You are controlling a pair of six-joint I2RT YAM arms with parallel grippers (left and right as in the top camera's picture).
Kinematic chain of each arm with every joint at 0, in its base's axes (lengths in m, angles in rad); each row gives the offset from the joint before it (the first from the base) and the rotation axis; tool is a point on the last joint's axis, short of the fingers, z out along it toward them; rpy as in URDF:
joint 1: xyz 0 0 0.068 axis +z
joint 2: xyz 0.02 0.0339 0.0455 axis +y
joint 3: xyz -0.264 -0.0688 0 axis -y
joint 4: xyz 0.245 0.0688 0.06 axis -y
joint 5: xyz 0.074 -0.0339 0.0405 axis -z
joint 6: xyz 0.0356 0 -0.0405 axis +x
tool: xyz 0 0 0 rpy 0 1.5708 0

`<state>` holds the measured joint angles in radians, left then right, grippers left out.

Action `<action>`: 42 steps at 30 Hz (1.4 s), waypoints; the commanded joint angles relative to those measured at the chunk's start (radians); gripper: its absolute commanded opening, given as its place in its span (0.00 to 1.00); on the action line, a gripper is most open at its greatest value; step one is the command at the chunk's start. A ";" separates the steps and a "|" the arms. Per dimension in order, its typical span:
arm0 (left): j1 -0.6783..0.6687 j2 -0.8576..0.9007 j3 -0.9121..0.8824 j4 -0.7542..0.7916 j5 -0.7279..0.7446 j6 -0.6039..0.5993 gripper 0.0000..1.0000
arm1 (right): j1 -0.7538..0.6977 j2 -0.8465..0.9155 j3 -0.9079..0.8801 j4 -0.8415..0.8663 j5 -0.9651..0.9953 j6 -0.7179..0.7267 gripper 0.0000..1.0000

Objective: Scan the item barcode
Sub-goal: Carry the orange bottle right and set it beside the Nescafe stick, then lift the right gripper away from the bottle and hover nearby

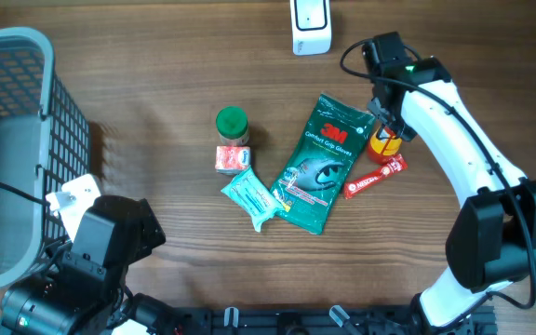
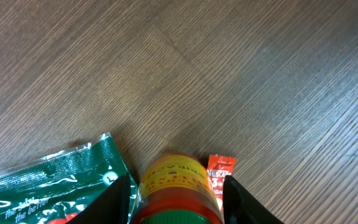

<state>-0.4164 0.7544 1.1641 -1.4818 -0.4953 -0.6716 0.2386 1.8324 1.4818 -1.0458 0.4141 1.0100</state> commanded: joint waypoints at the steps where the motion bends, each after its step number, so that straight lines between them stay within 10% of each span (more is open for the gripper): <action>1: 0.006 -0.005 -0.001 0.000 0.005 -0.014 1.00 | -0.002 0.033 -0.003 -0.005 -0.059 -0.042 0.50; 11: 0.006 -0.005 -0.001 -0.001 0.005 -0.014 1.00 | -0.002 0.008 0.098 -0.079 -0.192 -0.079 0.99; 20: 0.006 -0.005 -0.001 -0.001 0.005 -0.014 1.00 | -0.033 -0.136 0.312 -0.248 -0.263 -0.056 1.00; 28: 0.006 -0.005 -0.001 0.000 0.005 -0.014 1.00 | -0.364 -0.166 0.283 -0.292 -0.667 -0.069 1.00; 42: 0.006 -0.005 -0.001 0.000 0.005 -0.014 1.00 | -0.566 0.025 0.218 -0.301 -1.065 -0.615 1.00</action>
<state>-0.4164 0.7544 1.1641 -1.4818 -0.4953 -0.6716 -0.3355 1.8404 1.7050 -1.3487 -0.5762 0.5419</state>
